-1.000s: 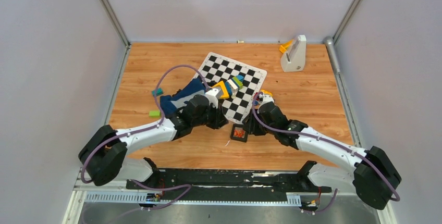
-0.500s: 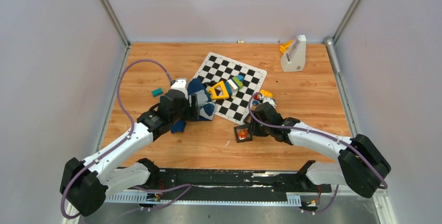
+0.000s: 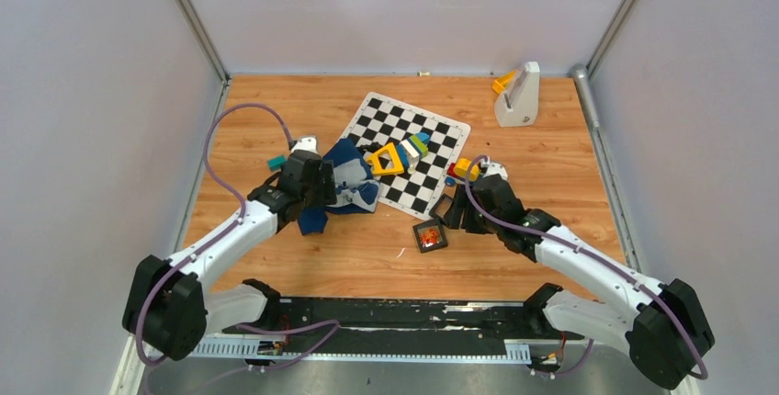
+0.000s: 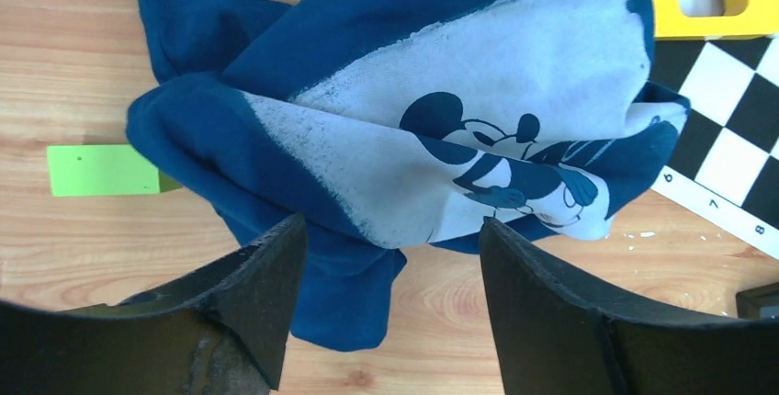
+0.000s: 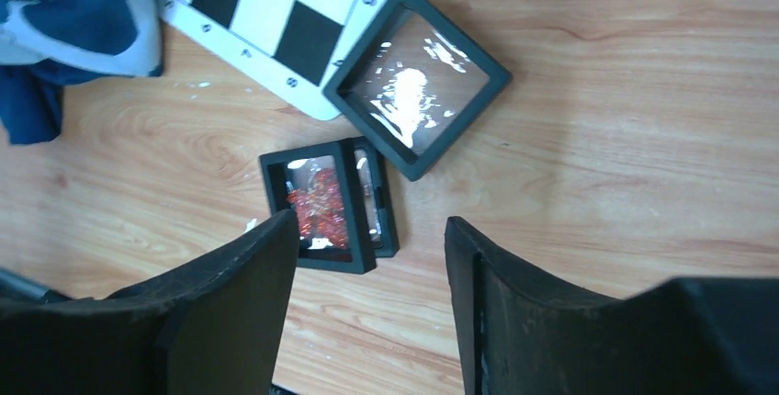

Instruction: Remove the brooch from the garment

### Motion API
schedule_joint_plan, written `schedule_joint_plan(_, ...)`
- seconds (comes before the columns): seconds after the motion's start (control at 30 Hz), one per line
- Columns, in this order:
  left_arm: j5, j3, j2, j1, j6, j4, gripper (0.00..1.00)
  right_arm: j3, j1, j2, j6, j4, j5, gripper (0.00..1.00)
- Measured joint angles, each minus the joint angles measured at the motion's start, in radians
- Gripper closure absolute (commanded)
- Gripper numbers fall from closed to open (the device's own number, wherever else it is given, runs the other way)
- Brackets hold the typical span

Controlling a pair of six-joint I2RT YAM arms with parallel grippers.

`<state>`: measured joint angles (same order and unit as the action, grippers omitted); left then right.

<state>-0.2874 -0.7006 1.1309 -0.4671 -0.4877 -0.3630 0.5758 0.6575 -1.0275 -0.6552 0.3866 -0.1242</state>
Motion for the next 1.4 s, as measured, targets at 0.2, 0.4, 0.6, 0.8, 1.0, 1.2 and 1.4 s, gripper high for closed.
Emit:
schedule_joint_plan(0.2, 0.029, -0.004, 0.083, 0.023, 0.016, 0.039, 0.34, 0.069, 0.019, -0.034, 0.042, 0.0, 0.128, 0.42)
schedule_joint_plan(0.4, 0.042, -0.003, 0.043, 0.031, 0.02, 0.078, 0.3, 0.212, 0.18, -0.243, 0.047, -0.021, 0.158, 0.46)
schedule_joint_plan(0.6, 0.048, -0.003, -0.032, 0.075, 0.018, 0.076, 0.18, 0.354, 0.256, -0.506, 0.016, -0.055, 0.124, 0.5)
schedule_joint_plan(0.8, 0.071, 0.01, -0.042, 0.196, -0.026, 0.079, 0.15, 0.359, 0.24, -0.615, -0.063, -0.054, 0.069, 0.56)
schedule_joint_plan(1.0, 0.113, 0.019, 0.013, 0.264, -0.073, 0.1, 0.3, 0.281, 0.154, -0.587, -0.145, -0.087, 0.061, 0.59)
schedule_joint_plan(1.2, 0.205, 0.036, 0.076, 0.271, -0.074, 0.13, 0.41, 0.106, 0.01, -0.406, -0.174, -0.08, 0.013, 0.59)
schedule_joint_plan(1.4, 0.31, 0.045, 0.135, 0.272, -0.06, 0.151, 0.91, 0.027, -0.146, -0.27, -0.148, -0.044, 0.001, 0.32)
